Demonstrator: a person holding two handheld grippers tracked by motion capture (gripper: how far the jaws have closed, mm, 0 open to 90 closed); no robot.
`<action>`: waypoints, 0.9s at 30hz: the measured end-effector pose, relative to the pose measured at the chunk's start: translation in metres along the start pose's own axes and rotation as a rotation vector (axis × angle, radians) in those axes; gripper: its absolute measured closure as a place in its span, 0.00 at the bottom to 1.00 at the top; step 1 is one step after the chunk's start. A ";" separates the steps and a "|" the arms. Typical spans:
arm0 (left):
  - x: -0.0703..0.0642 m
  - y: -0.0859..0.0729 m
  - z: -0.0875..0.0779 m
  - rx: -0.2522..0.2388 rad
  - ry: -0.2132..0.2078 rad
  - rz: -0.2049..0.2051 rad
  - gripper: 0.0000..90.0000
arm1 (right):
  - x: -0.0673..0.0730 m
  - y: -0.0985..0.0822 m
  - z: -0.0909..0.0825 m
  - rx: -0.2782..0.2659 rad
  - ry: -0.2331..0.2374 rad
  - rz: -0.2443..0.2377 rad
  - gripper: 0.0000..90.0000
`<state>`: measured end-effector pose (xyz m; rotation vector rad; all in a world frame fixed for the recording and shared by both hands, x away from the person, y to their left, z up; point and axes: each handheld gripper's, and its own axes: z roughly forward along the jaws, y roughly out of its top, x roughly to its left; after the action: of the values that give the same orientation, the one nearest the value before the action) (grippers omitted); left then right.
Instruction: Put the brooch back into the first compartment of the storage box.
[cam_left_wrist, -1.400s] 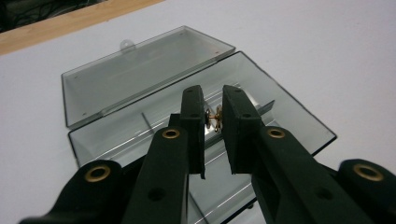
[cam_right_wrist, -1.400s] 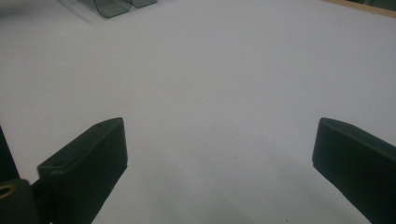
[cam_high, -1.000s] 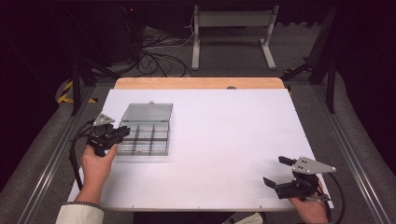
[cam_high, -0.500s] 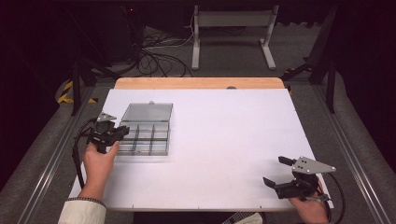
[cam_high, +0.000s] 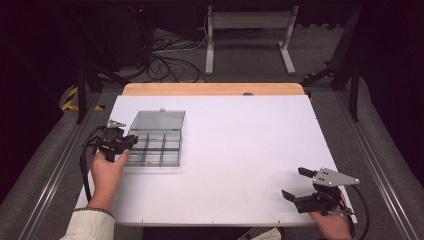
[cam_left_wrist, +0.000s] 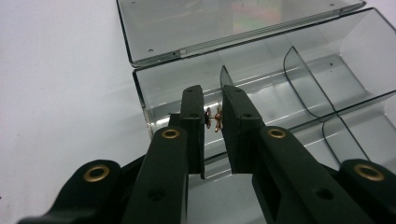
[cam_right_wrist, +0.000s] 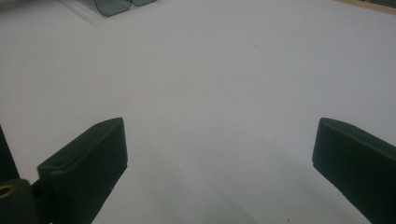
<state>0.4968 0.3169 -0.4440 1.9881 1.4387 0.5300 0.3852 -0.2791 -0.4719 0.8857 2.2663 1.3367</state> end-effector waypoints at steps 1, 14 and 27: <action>0.000 0.000 0.001 0.004 0.011 0.002 0.88 | 0.000 0.000 0.000 -0.002 0.002 0.000 0.04; 0.000 0.004 0.010 0.028 0.032 0.027 0.88 | 0.000 0.000 0.000 0.004 0.001 0.000 0.04; 0.000 0.004 0.014 0.031 0.019 0.026 0.80 | 0.000 0.000 0.000 0.003 0.004 -0.002 0.04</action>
<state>0.5083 0.3125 -0.4512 2.0337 1.4432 0.5426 0.3855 -0.2791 -0.4722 0.8827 2.2724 1.3355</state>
